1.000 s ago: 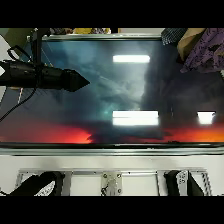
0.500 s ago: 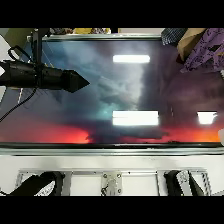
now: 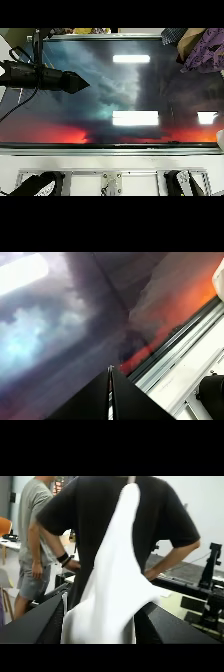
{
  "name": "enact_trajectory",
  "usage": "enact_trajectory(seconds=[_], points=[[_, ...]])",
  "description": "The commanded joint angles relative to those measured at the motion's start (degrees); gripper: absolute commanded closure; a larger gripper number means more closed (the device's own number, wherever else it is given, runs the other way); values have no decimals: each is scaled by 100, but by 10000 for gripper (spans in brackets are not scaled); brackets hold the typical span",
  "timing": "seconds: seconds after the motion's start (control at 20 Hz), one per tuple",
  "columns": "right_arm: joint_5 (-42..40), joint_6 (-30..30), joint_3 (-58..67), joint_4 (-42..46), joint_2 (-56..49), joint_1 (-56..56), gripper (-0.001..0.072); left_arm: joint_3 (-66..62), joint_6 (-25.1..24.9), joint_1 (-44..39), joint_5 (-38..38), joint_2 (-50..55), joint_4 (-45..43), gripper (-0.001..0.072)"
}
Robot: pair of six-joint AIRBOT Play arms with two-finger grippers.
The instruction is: Fold the clothes and pants, and hang the long-sleeved shirts on hangers.
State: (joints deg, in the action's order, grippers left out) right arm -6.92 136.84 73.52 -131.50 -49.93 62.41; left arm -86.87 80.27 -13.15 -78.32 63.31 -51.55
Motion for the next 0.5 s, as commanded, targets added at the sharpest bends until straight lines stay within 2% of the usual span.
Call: enact_trajectory(seconds=[0.0,0.25,0.45], points=[[0,-20,2,35,140,-4,263,-7,4,7,-94,0,4,680],[407,-44,2,31,953,-232,264,-4,7,4,-197,0,4,680],[20,-459,2,-190,1521,-1025,264,-4,7,4,-273,0,4,681]])
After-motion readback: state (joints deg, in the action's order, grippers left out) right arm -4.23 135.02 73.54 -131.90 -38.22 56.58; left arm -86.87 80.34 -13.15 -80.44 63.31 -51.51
